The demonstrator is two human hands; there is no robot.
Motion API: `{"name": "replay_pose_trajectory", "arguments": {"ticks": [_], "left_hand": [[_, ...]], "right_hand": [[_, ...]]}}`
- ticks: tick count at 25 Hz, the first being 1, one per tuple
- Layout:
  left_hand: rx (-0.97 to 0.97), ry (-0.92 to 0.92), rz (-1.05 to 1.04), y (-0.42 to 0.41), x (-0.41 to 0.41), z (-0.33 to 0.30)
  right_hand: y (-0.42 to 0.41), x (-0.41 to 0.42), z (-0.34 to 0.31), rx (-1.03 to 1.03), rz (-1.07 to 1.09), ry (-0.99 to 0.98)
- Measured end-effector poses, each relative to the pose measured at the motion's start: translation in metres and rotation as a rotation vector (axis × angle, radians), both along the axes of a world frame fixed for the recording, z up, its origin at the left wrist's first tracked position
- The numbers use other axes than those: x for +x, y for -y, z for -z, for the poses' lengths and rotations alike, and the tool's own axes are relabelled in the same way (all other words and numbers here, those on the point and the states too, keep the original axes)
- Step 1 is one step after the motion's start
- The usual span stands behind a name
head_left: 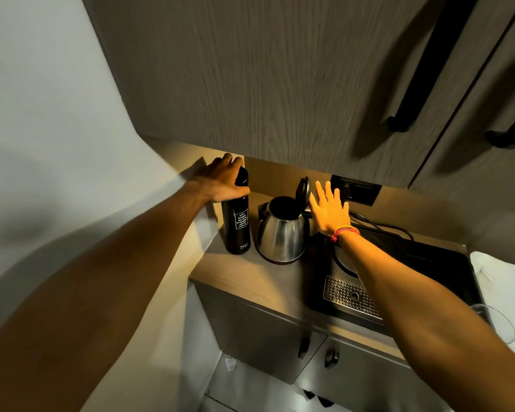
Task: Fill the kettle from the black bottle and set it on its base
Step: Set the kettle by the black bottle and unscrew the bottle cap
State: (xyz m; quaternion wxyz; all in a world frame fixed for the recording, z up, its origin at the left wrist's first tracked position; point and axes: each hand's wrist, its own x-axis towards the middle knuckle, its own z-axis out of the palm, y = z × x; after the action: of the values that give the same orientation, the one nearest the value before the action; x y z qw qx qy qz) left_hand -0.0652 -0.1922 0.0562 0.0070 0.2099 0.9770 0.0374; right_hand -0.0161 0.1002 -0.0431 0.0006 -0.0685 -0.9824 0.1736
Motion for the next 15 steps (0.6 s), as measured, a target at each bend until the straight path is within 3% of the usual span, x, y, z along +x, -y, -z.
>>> {"name": "replay_pose_trajectory", "arguments": {"ticks": [2,7,11,15], "left_hand": [[-0.05,0.028,-0.018,0.001,0.002,-0.007],[-0.116,-0.095,-0.318,-0.006,0.012,-0.02],[-0.115,0.04,-0.072,-0.002,0.01,-0.023],[-0.149,0.011,-0.17,0.0,0.016,-0.027]], "right_hand": [[0.001,0.002,-0.001,0.0,0.012,0.039],[0.003,0.005,-0.005,-0.04,0.053,0.087],[0.002,0.006,-0.008,-0.06,0.065,0.07],[0.002,0.007,-0.011,-0.039,0.061,0.081]]}}
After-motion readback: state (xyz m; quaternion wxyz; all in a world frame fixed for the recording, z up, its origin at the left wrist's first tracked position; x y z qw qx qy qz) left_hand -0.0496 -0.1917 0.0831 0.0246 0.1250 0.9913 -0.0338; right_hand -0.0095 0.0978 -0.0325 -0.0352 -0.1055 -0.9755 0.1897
